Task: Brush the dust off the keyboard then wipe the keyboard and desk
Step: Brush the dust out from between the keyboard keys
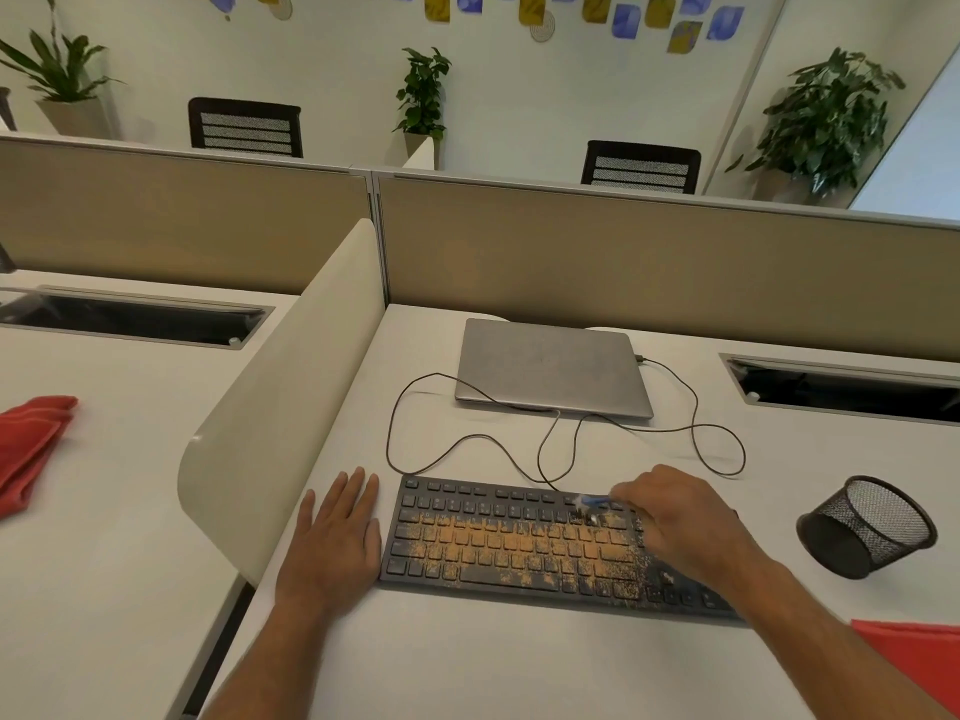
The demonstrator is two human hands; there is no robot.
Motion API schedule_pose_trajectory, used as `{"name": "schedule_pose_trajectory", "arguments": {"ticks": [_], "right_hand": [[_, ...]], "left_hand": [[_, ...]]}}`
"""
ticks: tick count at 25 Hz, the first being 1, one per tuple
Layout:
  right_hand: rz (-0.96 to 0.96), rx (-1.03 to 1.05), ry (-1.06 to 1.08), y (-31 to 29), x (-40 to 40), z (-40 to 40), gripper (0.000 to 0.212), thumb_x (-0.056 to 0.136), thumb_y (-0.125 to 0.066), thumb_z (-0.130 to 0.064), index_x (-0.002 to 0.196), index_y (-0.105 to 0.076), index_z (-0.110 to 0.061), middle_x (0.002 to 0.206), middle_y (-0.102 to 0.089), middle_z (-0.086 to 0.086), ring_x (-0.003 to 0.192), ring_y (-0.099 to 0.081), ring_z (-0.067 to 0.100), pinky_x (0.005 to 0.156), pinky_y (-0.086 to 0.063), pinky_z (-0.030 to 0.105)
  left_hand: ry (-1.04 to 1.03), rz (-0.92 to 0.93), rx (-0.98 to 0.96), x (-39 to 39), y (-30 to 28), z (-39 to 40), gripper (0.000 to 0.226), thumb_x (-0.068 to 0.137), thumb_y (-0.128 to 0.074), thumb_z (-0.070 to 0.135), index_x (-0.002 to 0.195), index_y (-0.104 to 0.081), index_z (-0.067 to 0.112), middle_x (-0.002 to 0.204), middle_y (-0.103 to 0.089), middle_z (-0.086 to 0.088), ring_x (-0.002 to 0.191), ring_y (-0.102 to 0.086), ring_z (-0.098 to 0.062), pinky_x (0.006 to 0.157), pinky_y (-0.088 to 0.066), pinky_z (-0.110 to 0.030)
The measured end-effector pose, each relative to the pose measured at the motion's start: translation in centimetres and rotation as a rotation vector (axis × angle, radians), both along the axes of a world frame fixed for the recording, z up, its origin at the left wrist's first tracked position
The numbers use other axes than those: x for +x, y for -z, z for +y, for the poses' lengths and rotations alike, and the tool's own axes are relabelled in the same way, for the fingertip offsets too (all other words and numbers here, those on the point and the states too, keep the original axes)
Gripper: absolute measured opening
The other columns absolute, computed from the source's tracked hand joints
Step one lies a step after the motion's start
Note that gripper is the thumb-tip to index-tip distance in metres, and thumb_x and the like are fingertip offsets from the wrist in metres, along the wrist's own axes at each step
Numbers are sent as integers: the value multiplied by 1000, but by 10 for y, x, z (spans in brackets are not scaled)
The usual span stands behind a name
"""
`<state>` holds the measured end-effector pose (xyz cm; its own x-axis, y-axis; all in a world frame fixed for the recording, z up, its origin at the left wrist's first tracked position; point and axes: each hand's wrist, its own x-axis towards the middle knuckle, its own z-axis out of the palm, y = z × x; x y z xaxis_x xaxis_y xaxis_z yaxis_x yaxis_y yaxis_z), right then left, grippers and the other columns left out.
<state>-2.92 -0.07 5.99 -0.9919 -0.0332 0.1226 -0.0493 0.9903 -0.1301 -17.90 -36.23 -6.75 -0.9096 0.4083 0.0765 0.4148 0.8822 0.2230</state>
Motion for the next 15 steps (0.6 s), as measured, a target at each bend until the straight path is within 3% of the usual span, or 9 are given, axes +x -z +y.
{"name": "schedule_pose_trajectory", "arguments": {"ticks": [8, 12, 15], "right_hand": [[-38, 29, -55, 6, 12, -6, 46, 53, -85, -3, 91, -74, -27, 70, -65, -15, 62, -45, 5, 49, -27, 10], [40, 2, -14, -3, 3, -4, 40, 59, -83, -1, 91, -73, -23, 69, -67, -11, 62, -54, 10, 48, -45, 21], [-18, 82, 10, 2, -4, -8, 35, 72, -75, -9, 102, -71, -25, 79, -68, -11, 72, -53, 9, 56, -48, 24]], "left_hand": [[1, -8, -10, 1, -1, 0, 75, 91, 0, 47, 160, -15, 22, 166, -8, 6, 154, 1, -11, 124, 6, -41], [-3, -9, -20, 0, 0, 0, 75, 91, 1, 47, 160, -12, 22, 167, -6, 7, 153, 3, -10, 125, 6, -41], [2, -20, -38, 0, -2, 0, 77, 88, 5, 48, 160, -8, 23, 167, -2, 7, 153, 7, -10, 124, 9, -40]]}}
